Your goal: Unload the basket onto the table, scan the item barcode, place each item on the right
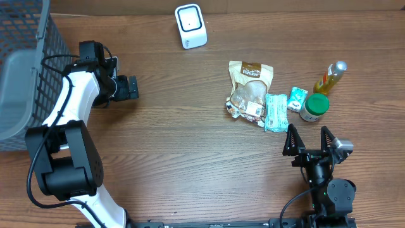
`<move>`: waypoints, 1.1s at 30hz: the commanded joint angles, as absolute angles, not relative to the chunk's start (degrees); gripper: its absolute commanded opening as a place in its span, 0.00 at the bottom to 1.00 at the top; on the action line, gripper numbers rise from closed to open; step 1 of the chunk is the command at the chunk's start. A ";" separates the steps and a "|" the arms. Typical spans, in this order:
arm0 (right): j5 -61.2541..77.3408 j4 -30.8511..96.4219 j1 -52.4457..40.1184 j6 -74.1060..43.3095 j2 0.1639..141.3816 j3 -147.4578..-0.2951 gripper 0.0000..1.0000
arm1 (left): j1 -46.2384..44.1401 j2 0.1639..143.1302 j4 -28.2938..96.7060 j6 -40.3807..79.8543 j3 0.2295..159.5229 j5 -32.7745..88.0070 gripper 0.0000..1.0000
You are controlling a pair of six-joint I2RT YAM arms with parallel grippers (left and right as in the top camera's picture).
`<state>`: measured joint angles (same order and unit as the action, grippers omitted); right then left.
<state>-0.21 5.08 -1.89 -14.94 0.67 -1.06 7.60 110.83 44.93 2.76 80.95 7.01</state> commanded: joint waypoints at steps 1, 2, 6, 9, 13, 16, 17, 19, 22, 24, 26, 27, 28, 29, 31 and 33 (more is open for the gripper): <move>-0.05 4.80 -1.65 -14.57 0.16 -0.45 1.00 | 7.49 111.63 44.75 1.87 81.87 6.85 0.99; -0.08 4.80 -1.63 -14.57 0.16 -0.45 1.00 | 7.46 111.63 44.75 1.87 81.87 6.85 1.00; -0.08 4.82 -1.63 -14.57 0.16 -0.45 1.00 | 7.31 112.07 44.71 1.87 81.65 6.85 0.99; -0.05 4.80 -1.63 -14.57 0.16 -0.45 1.00 | 6.66 111.42 44.69 1.87 81.49 6.85 1.00; -0.08 4.80 -1.65 -14.57 0.16 -0.45 1.00 | 4.82 108.92 44.73 1.87 81.49 6.85 1.00; -0.05 4.80 -1.65 -14.57 0.16 -0.45 1.00 | 2.37 105.45 44.73 1.87 81.49 6.85 1.00; -0.08 4.80 -1.65 -14.57 0.16 -0.45 1.00 | 1.39 104.03 44.73 1.87 81.49 6.85 1.00; -0.05 4.80 -1.65 -14.57 0.16 -0.45 1.00 | -0.73 100.88 44.73 1.87 81.49 6.85 1.00; -0.05 4.80 -1.63 -14.57 0.16 -0.45 1.00 | -3.27 96.47 44.73 1.87 81.49 6.85 0.99; -0.05 4.80 -1.63 -14.57 0.16 -0.45 1.00 | -4.89 93.56 44.73 1.87 81.49 6.87 0.99; -0.08 4.80 -1.63 -14.57 0.16 -0.45 1.00 | -6.33 90.80 44.75 1.87 81.49 6.87 0.99; -0.08 4.80 -1.63 -14.57 0.16 -0.45 1.00 | -7.05 89.41 44.75 1.85 81.49 6.87 1.00; -0.05 4.80 -1.63 -14.57 0.16 -0.45 1.00 | -7.73 88.07 44.75 1.87 81.49 6.87 0.99; -0.05 4.80 -1.63 -14.57 0.16 -0.45 1.00 | -8.25 86.96 44.75 1.87 81.49 6.87 0.99; -0.05 4.82 -1.63 -14.57 0.16 -0.45 1.00 | -9.02 84.60 44.75 1.87 81.47 6.87 1.00; -0.05 4.80 -1.65 -14.57 0.16 -0.45 1.00 | -9.08 82.32 44.75 1.87 81.47 6.90 1.00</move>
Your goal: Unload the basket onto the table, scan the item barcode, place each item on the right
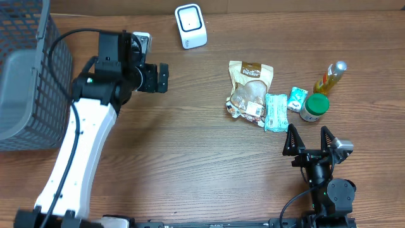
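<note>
The white barcode scanner (190, 25) stands at the table's far edge. A brown snack bag (250, 88), a teal packet (275, 111), a small green-white packet (297, 98), a green-lidded jar (314, 106) and a yellow bottle (331, 77) lie at the right. My left gripper (162, 78) hangs open and empty, left of and below the scanner, well left of the items. My right gripper (308, 140) rests open and empty just in front of the jar and teal packet.
A grey wire basket (28, 76) fills the far left edge of the table. The white left arm (85, 139) stretches diagonally from the front left toward the scanner.
My left arm has stretched out, carrying its open gripper to the right, nearer the scanner. The right arm and all items stay where they were.
</note>
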`<move>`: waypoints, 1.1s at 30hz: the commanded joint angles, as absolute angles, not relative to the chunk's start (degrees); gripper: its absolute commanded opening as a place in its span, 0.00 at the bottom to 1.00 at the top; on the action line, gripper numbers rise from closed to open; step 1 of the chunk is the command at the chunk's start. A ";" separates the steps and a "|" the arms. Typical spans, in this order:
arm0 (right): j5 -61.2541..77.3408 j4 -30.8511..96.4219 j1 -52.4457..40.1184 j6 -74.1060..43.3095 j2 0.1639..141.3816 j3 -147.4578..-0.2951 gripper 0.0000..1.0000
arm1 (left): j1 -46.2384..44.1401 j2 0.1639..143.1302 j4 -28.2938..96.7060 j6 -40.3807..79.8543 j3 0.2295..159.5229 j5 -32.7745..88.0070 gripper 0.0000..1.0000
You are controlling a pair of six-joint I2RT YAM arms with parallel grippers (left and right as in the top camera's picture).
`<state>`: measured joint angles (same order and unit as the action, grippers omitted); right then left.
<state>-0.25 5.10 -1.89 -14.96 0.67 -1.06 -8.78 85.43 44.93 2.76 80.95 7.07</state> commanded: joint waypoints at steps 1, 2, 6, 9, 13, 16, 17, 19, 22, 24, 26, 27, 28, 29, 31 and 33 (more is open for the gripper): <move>-0.05 4.80 -1.63 -14.57 0.16 -0.45 1.00 | -9.04 81.19 44.75 1.87 81.47 6.87 1.00; -0.08 4.80 -1.63 -14.57 0.16 -0.45 1.00 | -9.04 80.09 44.77 1.87 81.47 6.87 1.00; -0.05 4.80 -1.63 -14.57 0.16 -0.45 1.00 | -9.04 76.12 44.77 1.87 81.47 6.87 1.00; -0.08 4.80 -1.65 -14.57 0.16 -0.45 1.00 | -9.02 73.58 44.77 1.87 81.47 6.87 1.00; -0.05 4.80 -1.65 -14.57 0.16 -0.45 1.00 | -9.04 70.63 44.80 1.87 81.38 6.87 1.00; -0.05 4.80 -1.63 -14.57 0.16 -0.45 1.00 | -9.04 68.84 44.77 1.85 80.58 6.85 0.99; -0.08 4.80 -1.65 -14.57 0.16 -0.45 1.00 | -9.04 68.29 44.75 1.87 80.01 6.87 1.00; -0.05 4.80 -1.63 -14.57 0.16 -0.45 1.00 | -9.04 66.76 44.75 1.87 78.04 6.87 1.00; -0.08 4.80 -1.63 -14.57 0.16 -0.45 1.00 | -9.04 64.23 44.77 1.87 73.65 6.87 1.00; -0.08 4.80 -1.65 -14.57 0.16 -0.45 1.00 | -9.04 62.48 44.75 1.87 70.00 6.87 1.00; -0.05 4.80 -1.63 -14.57 0.16 -0.45 1.00 | -9.04 60.42 44.75 1.87 65.47 6.87 1.00; -0.05 4.80 -1.65 -14.57 0.16 -0.45 1.00 | -9.04 59.35 44.75 1.87 62.96 6.87 0.99; -0.08 4.80 -1.63 -14.57 0.16 -0.45 1.00 | -9.04 58.35 44.75 1.87 60.69 6.87 0.99; -0.05 4.80 -1.63 -14.57 0.16 -0.45 1.00 | -9.04 57.34 44.75 1.87 58.30 6.87 1.00; -0.08 4.80 -1.63 -14.57 0.16 -0.45 1.00 | -9.04 55.24 44.73 1.87 52.82 6.87 1.00; -0.05 4.80 -1.65 -14.57 0.16 -0.45 1.00 | -9.04 53.10 44.77 1.85 46.76 6.87 1.00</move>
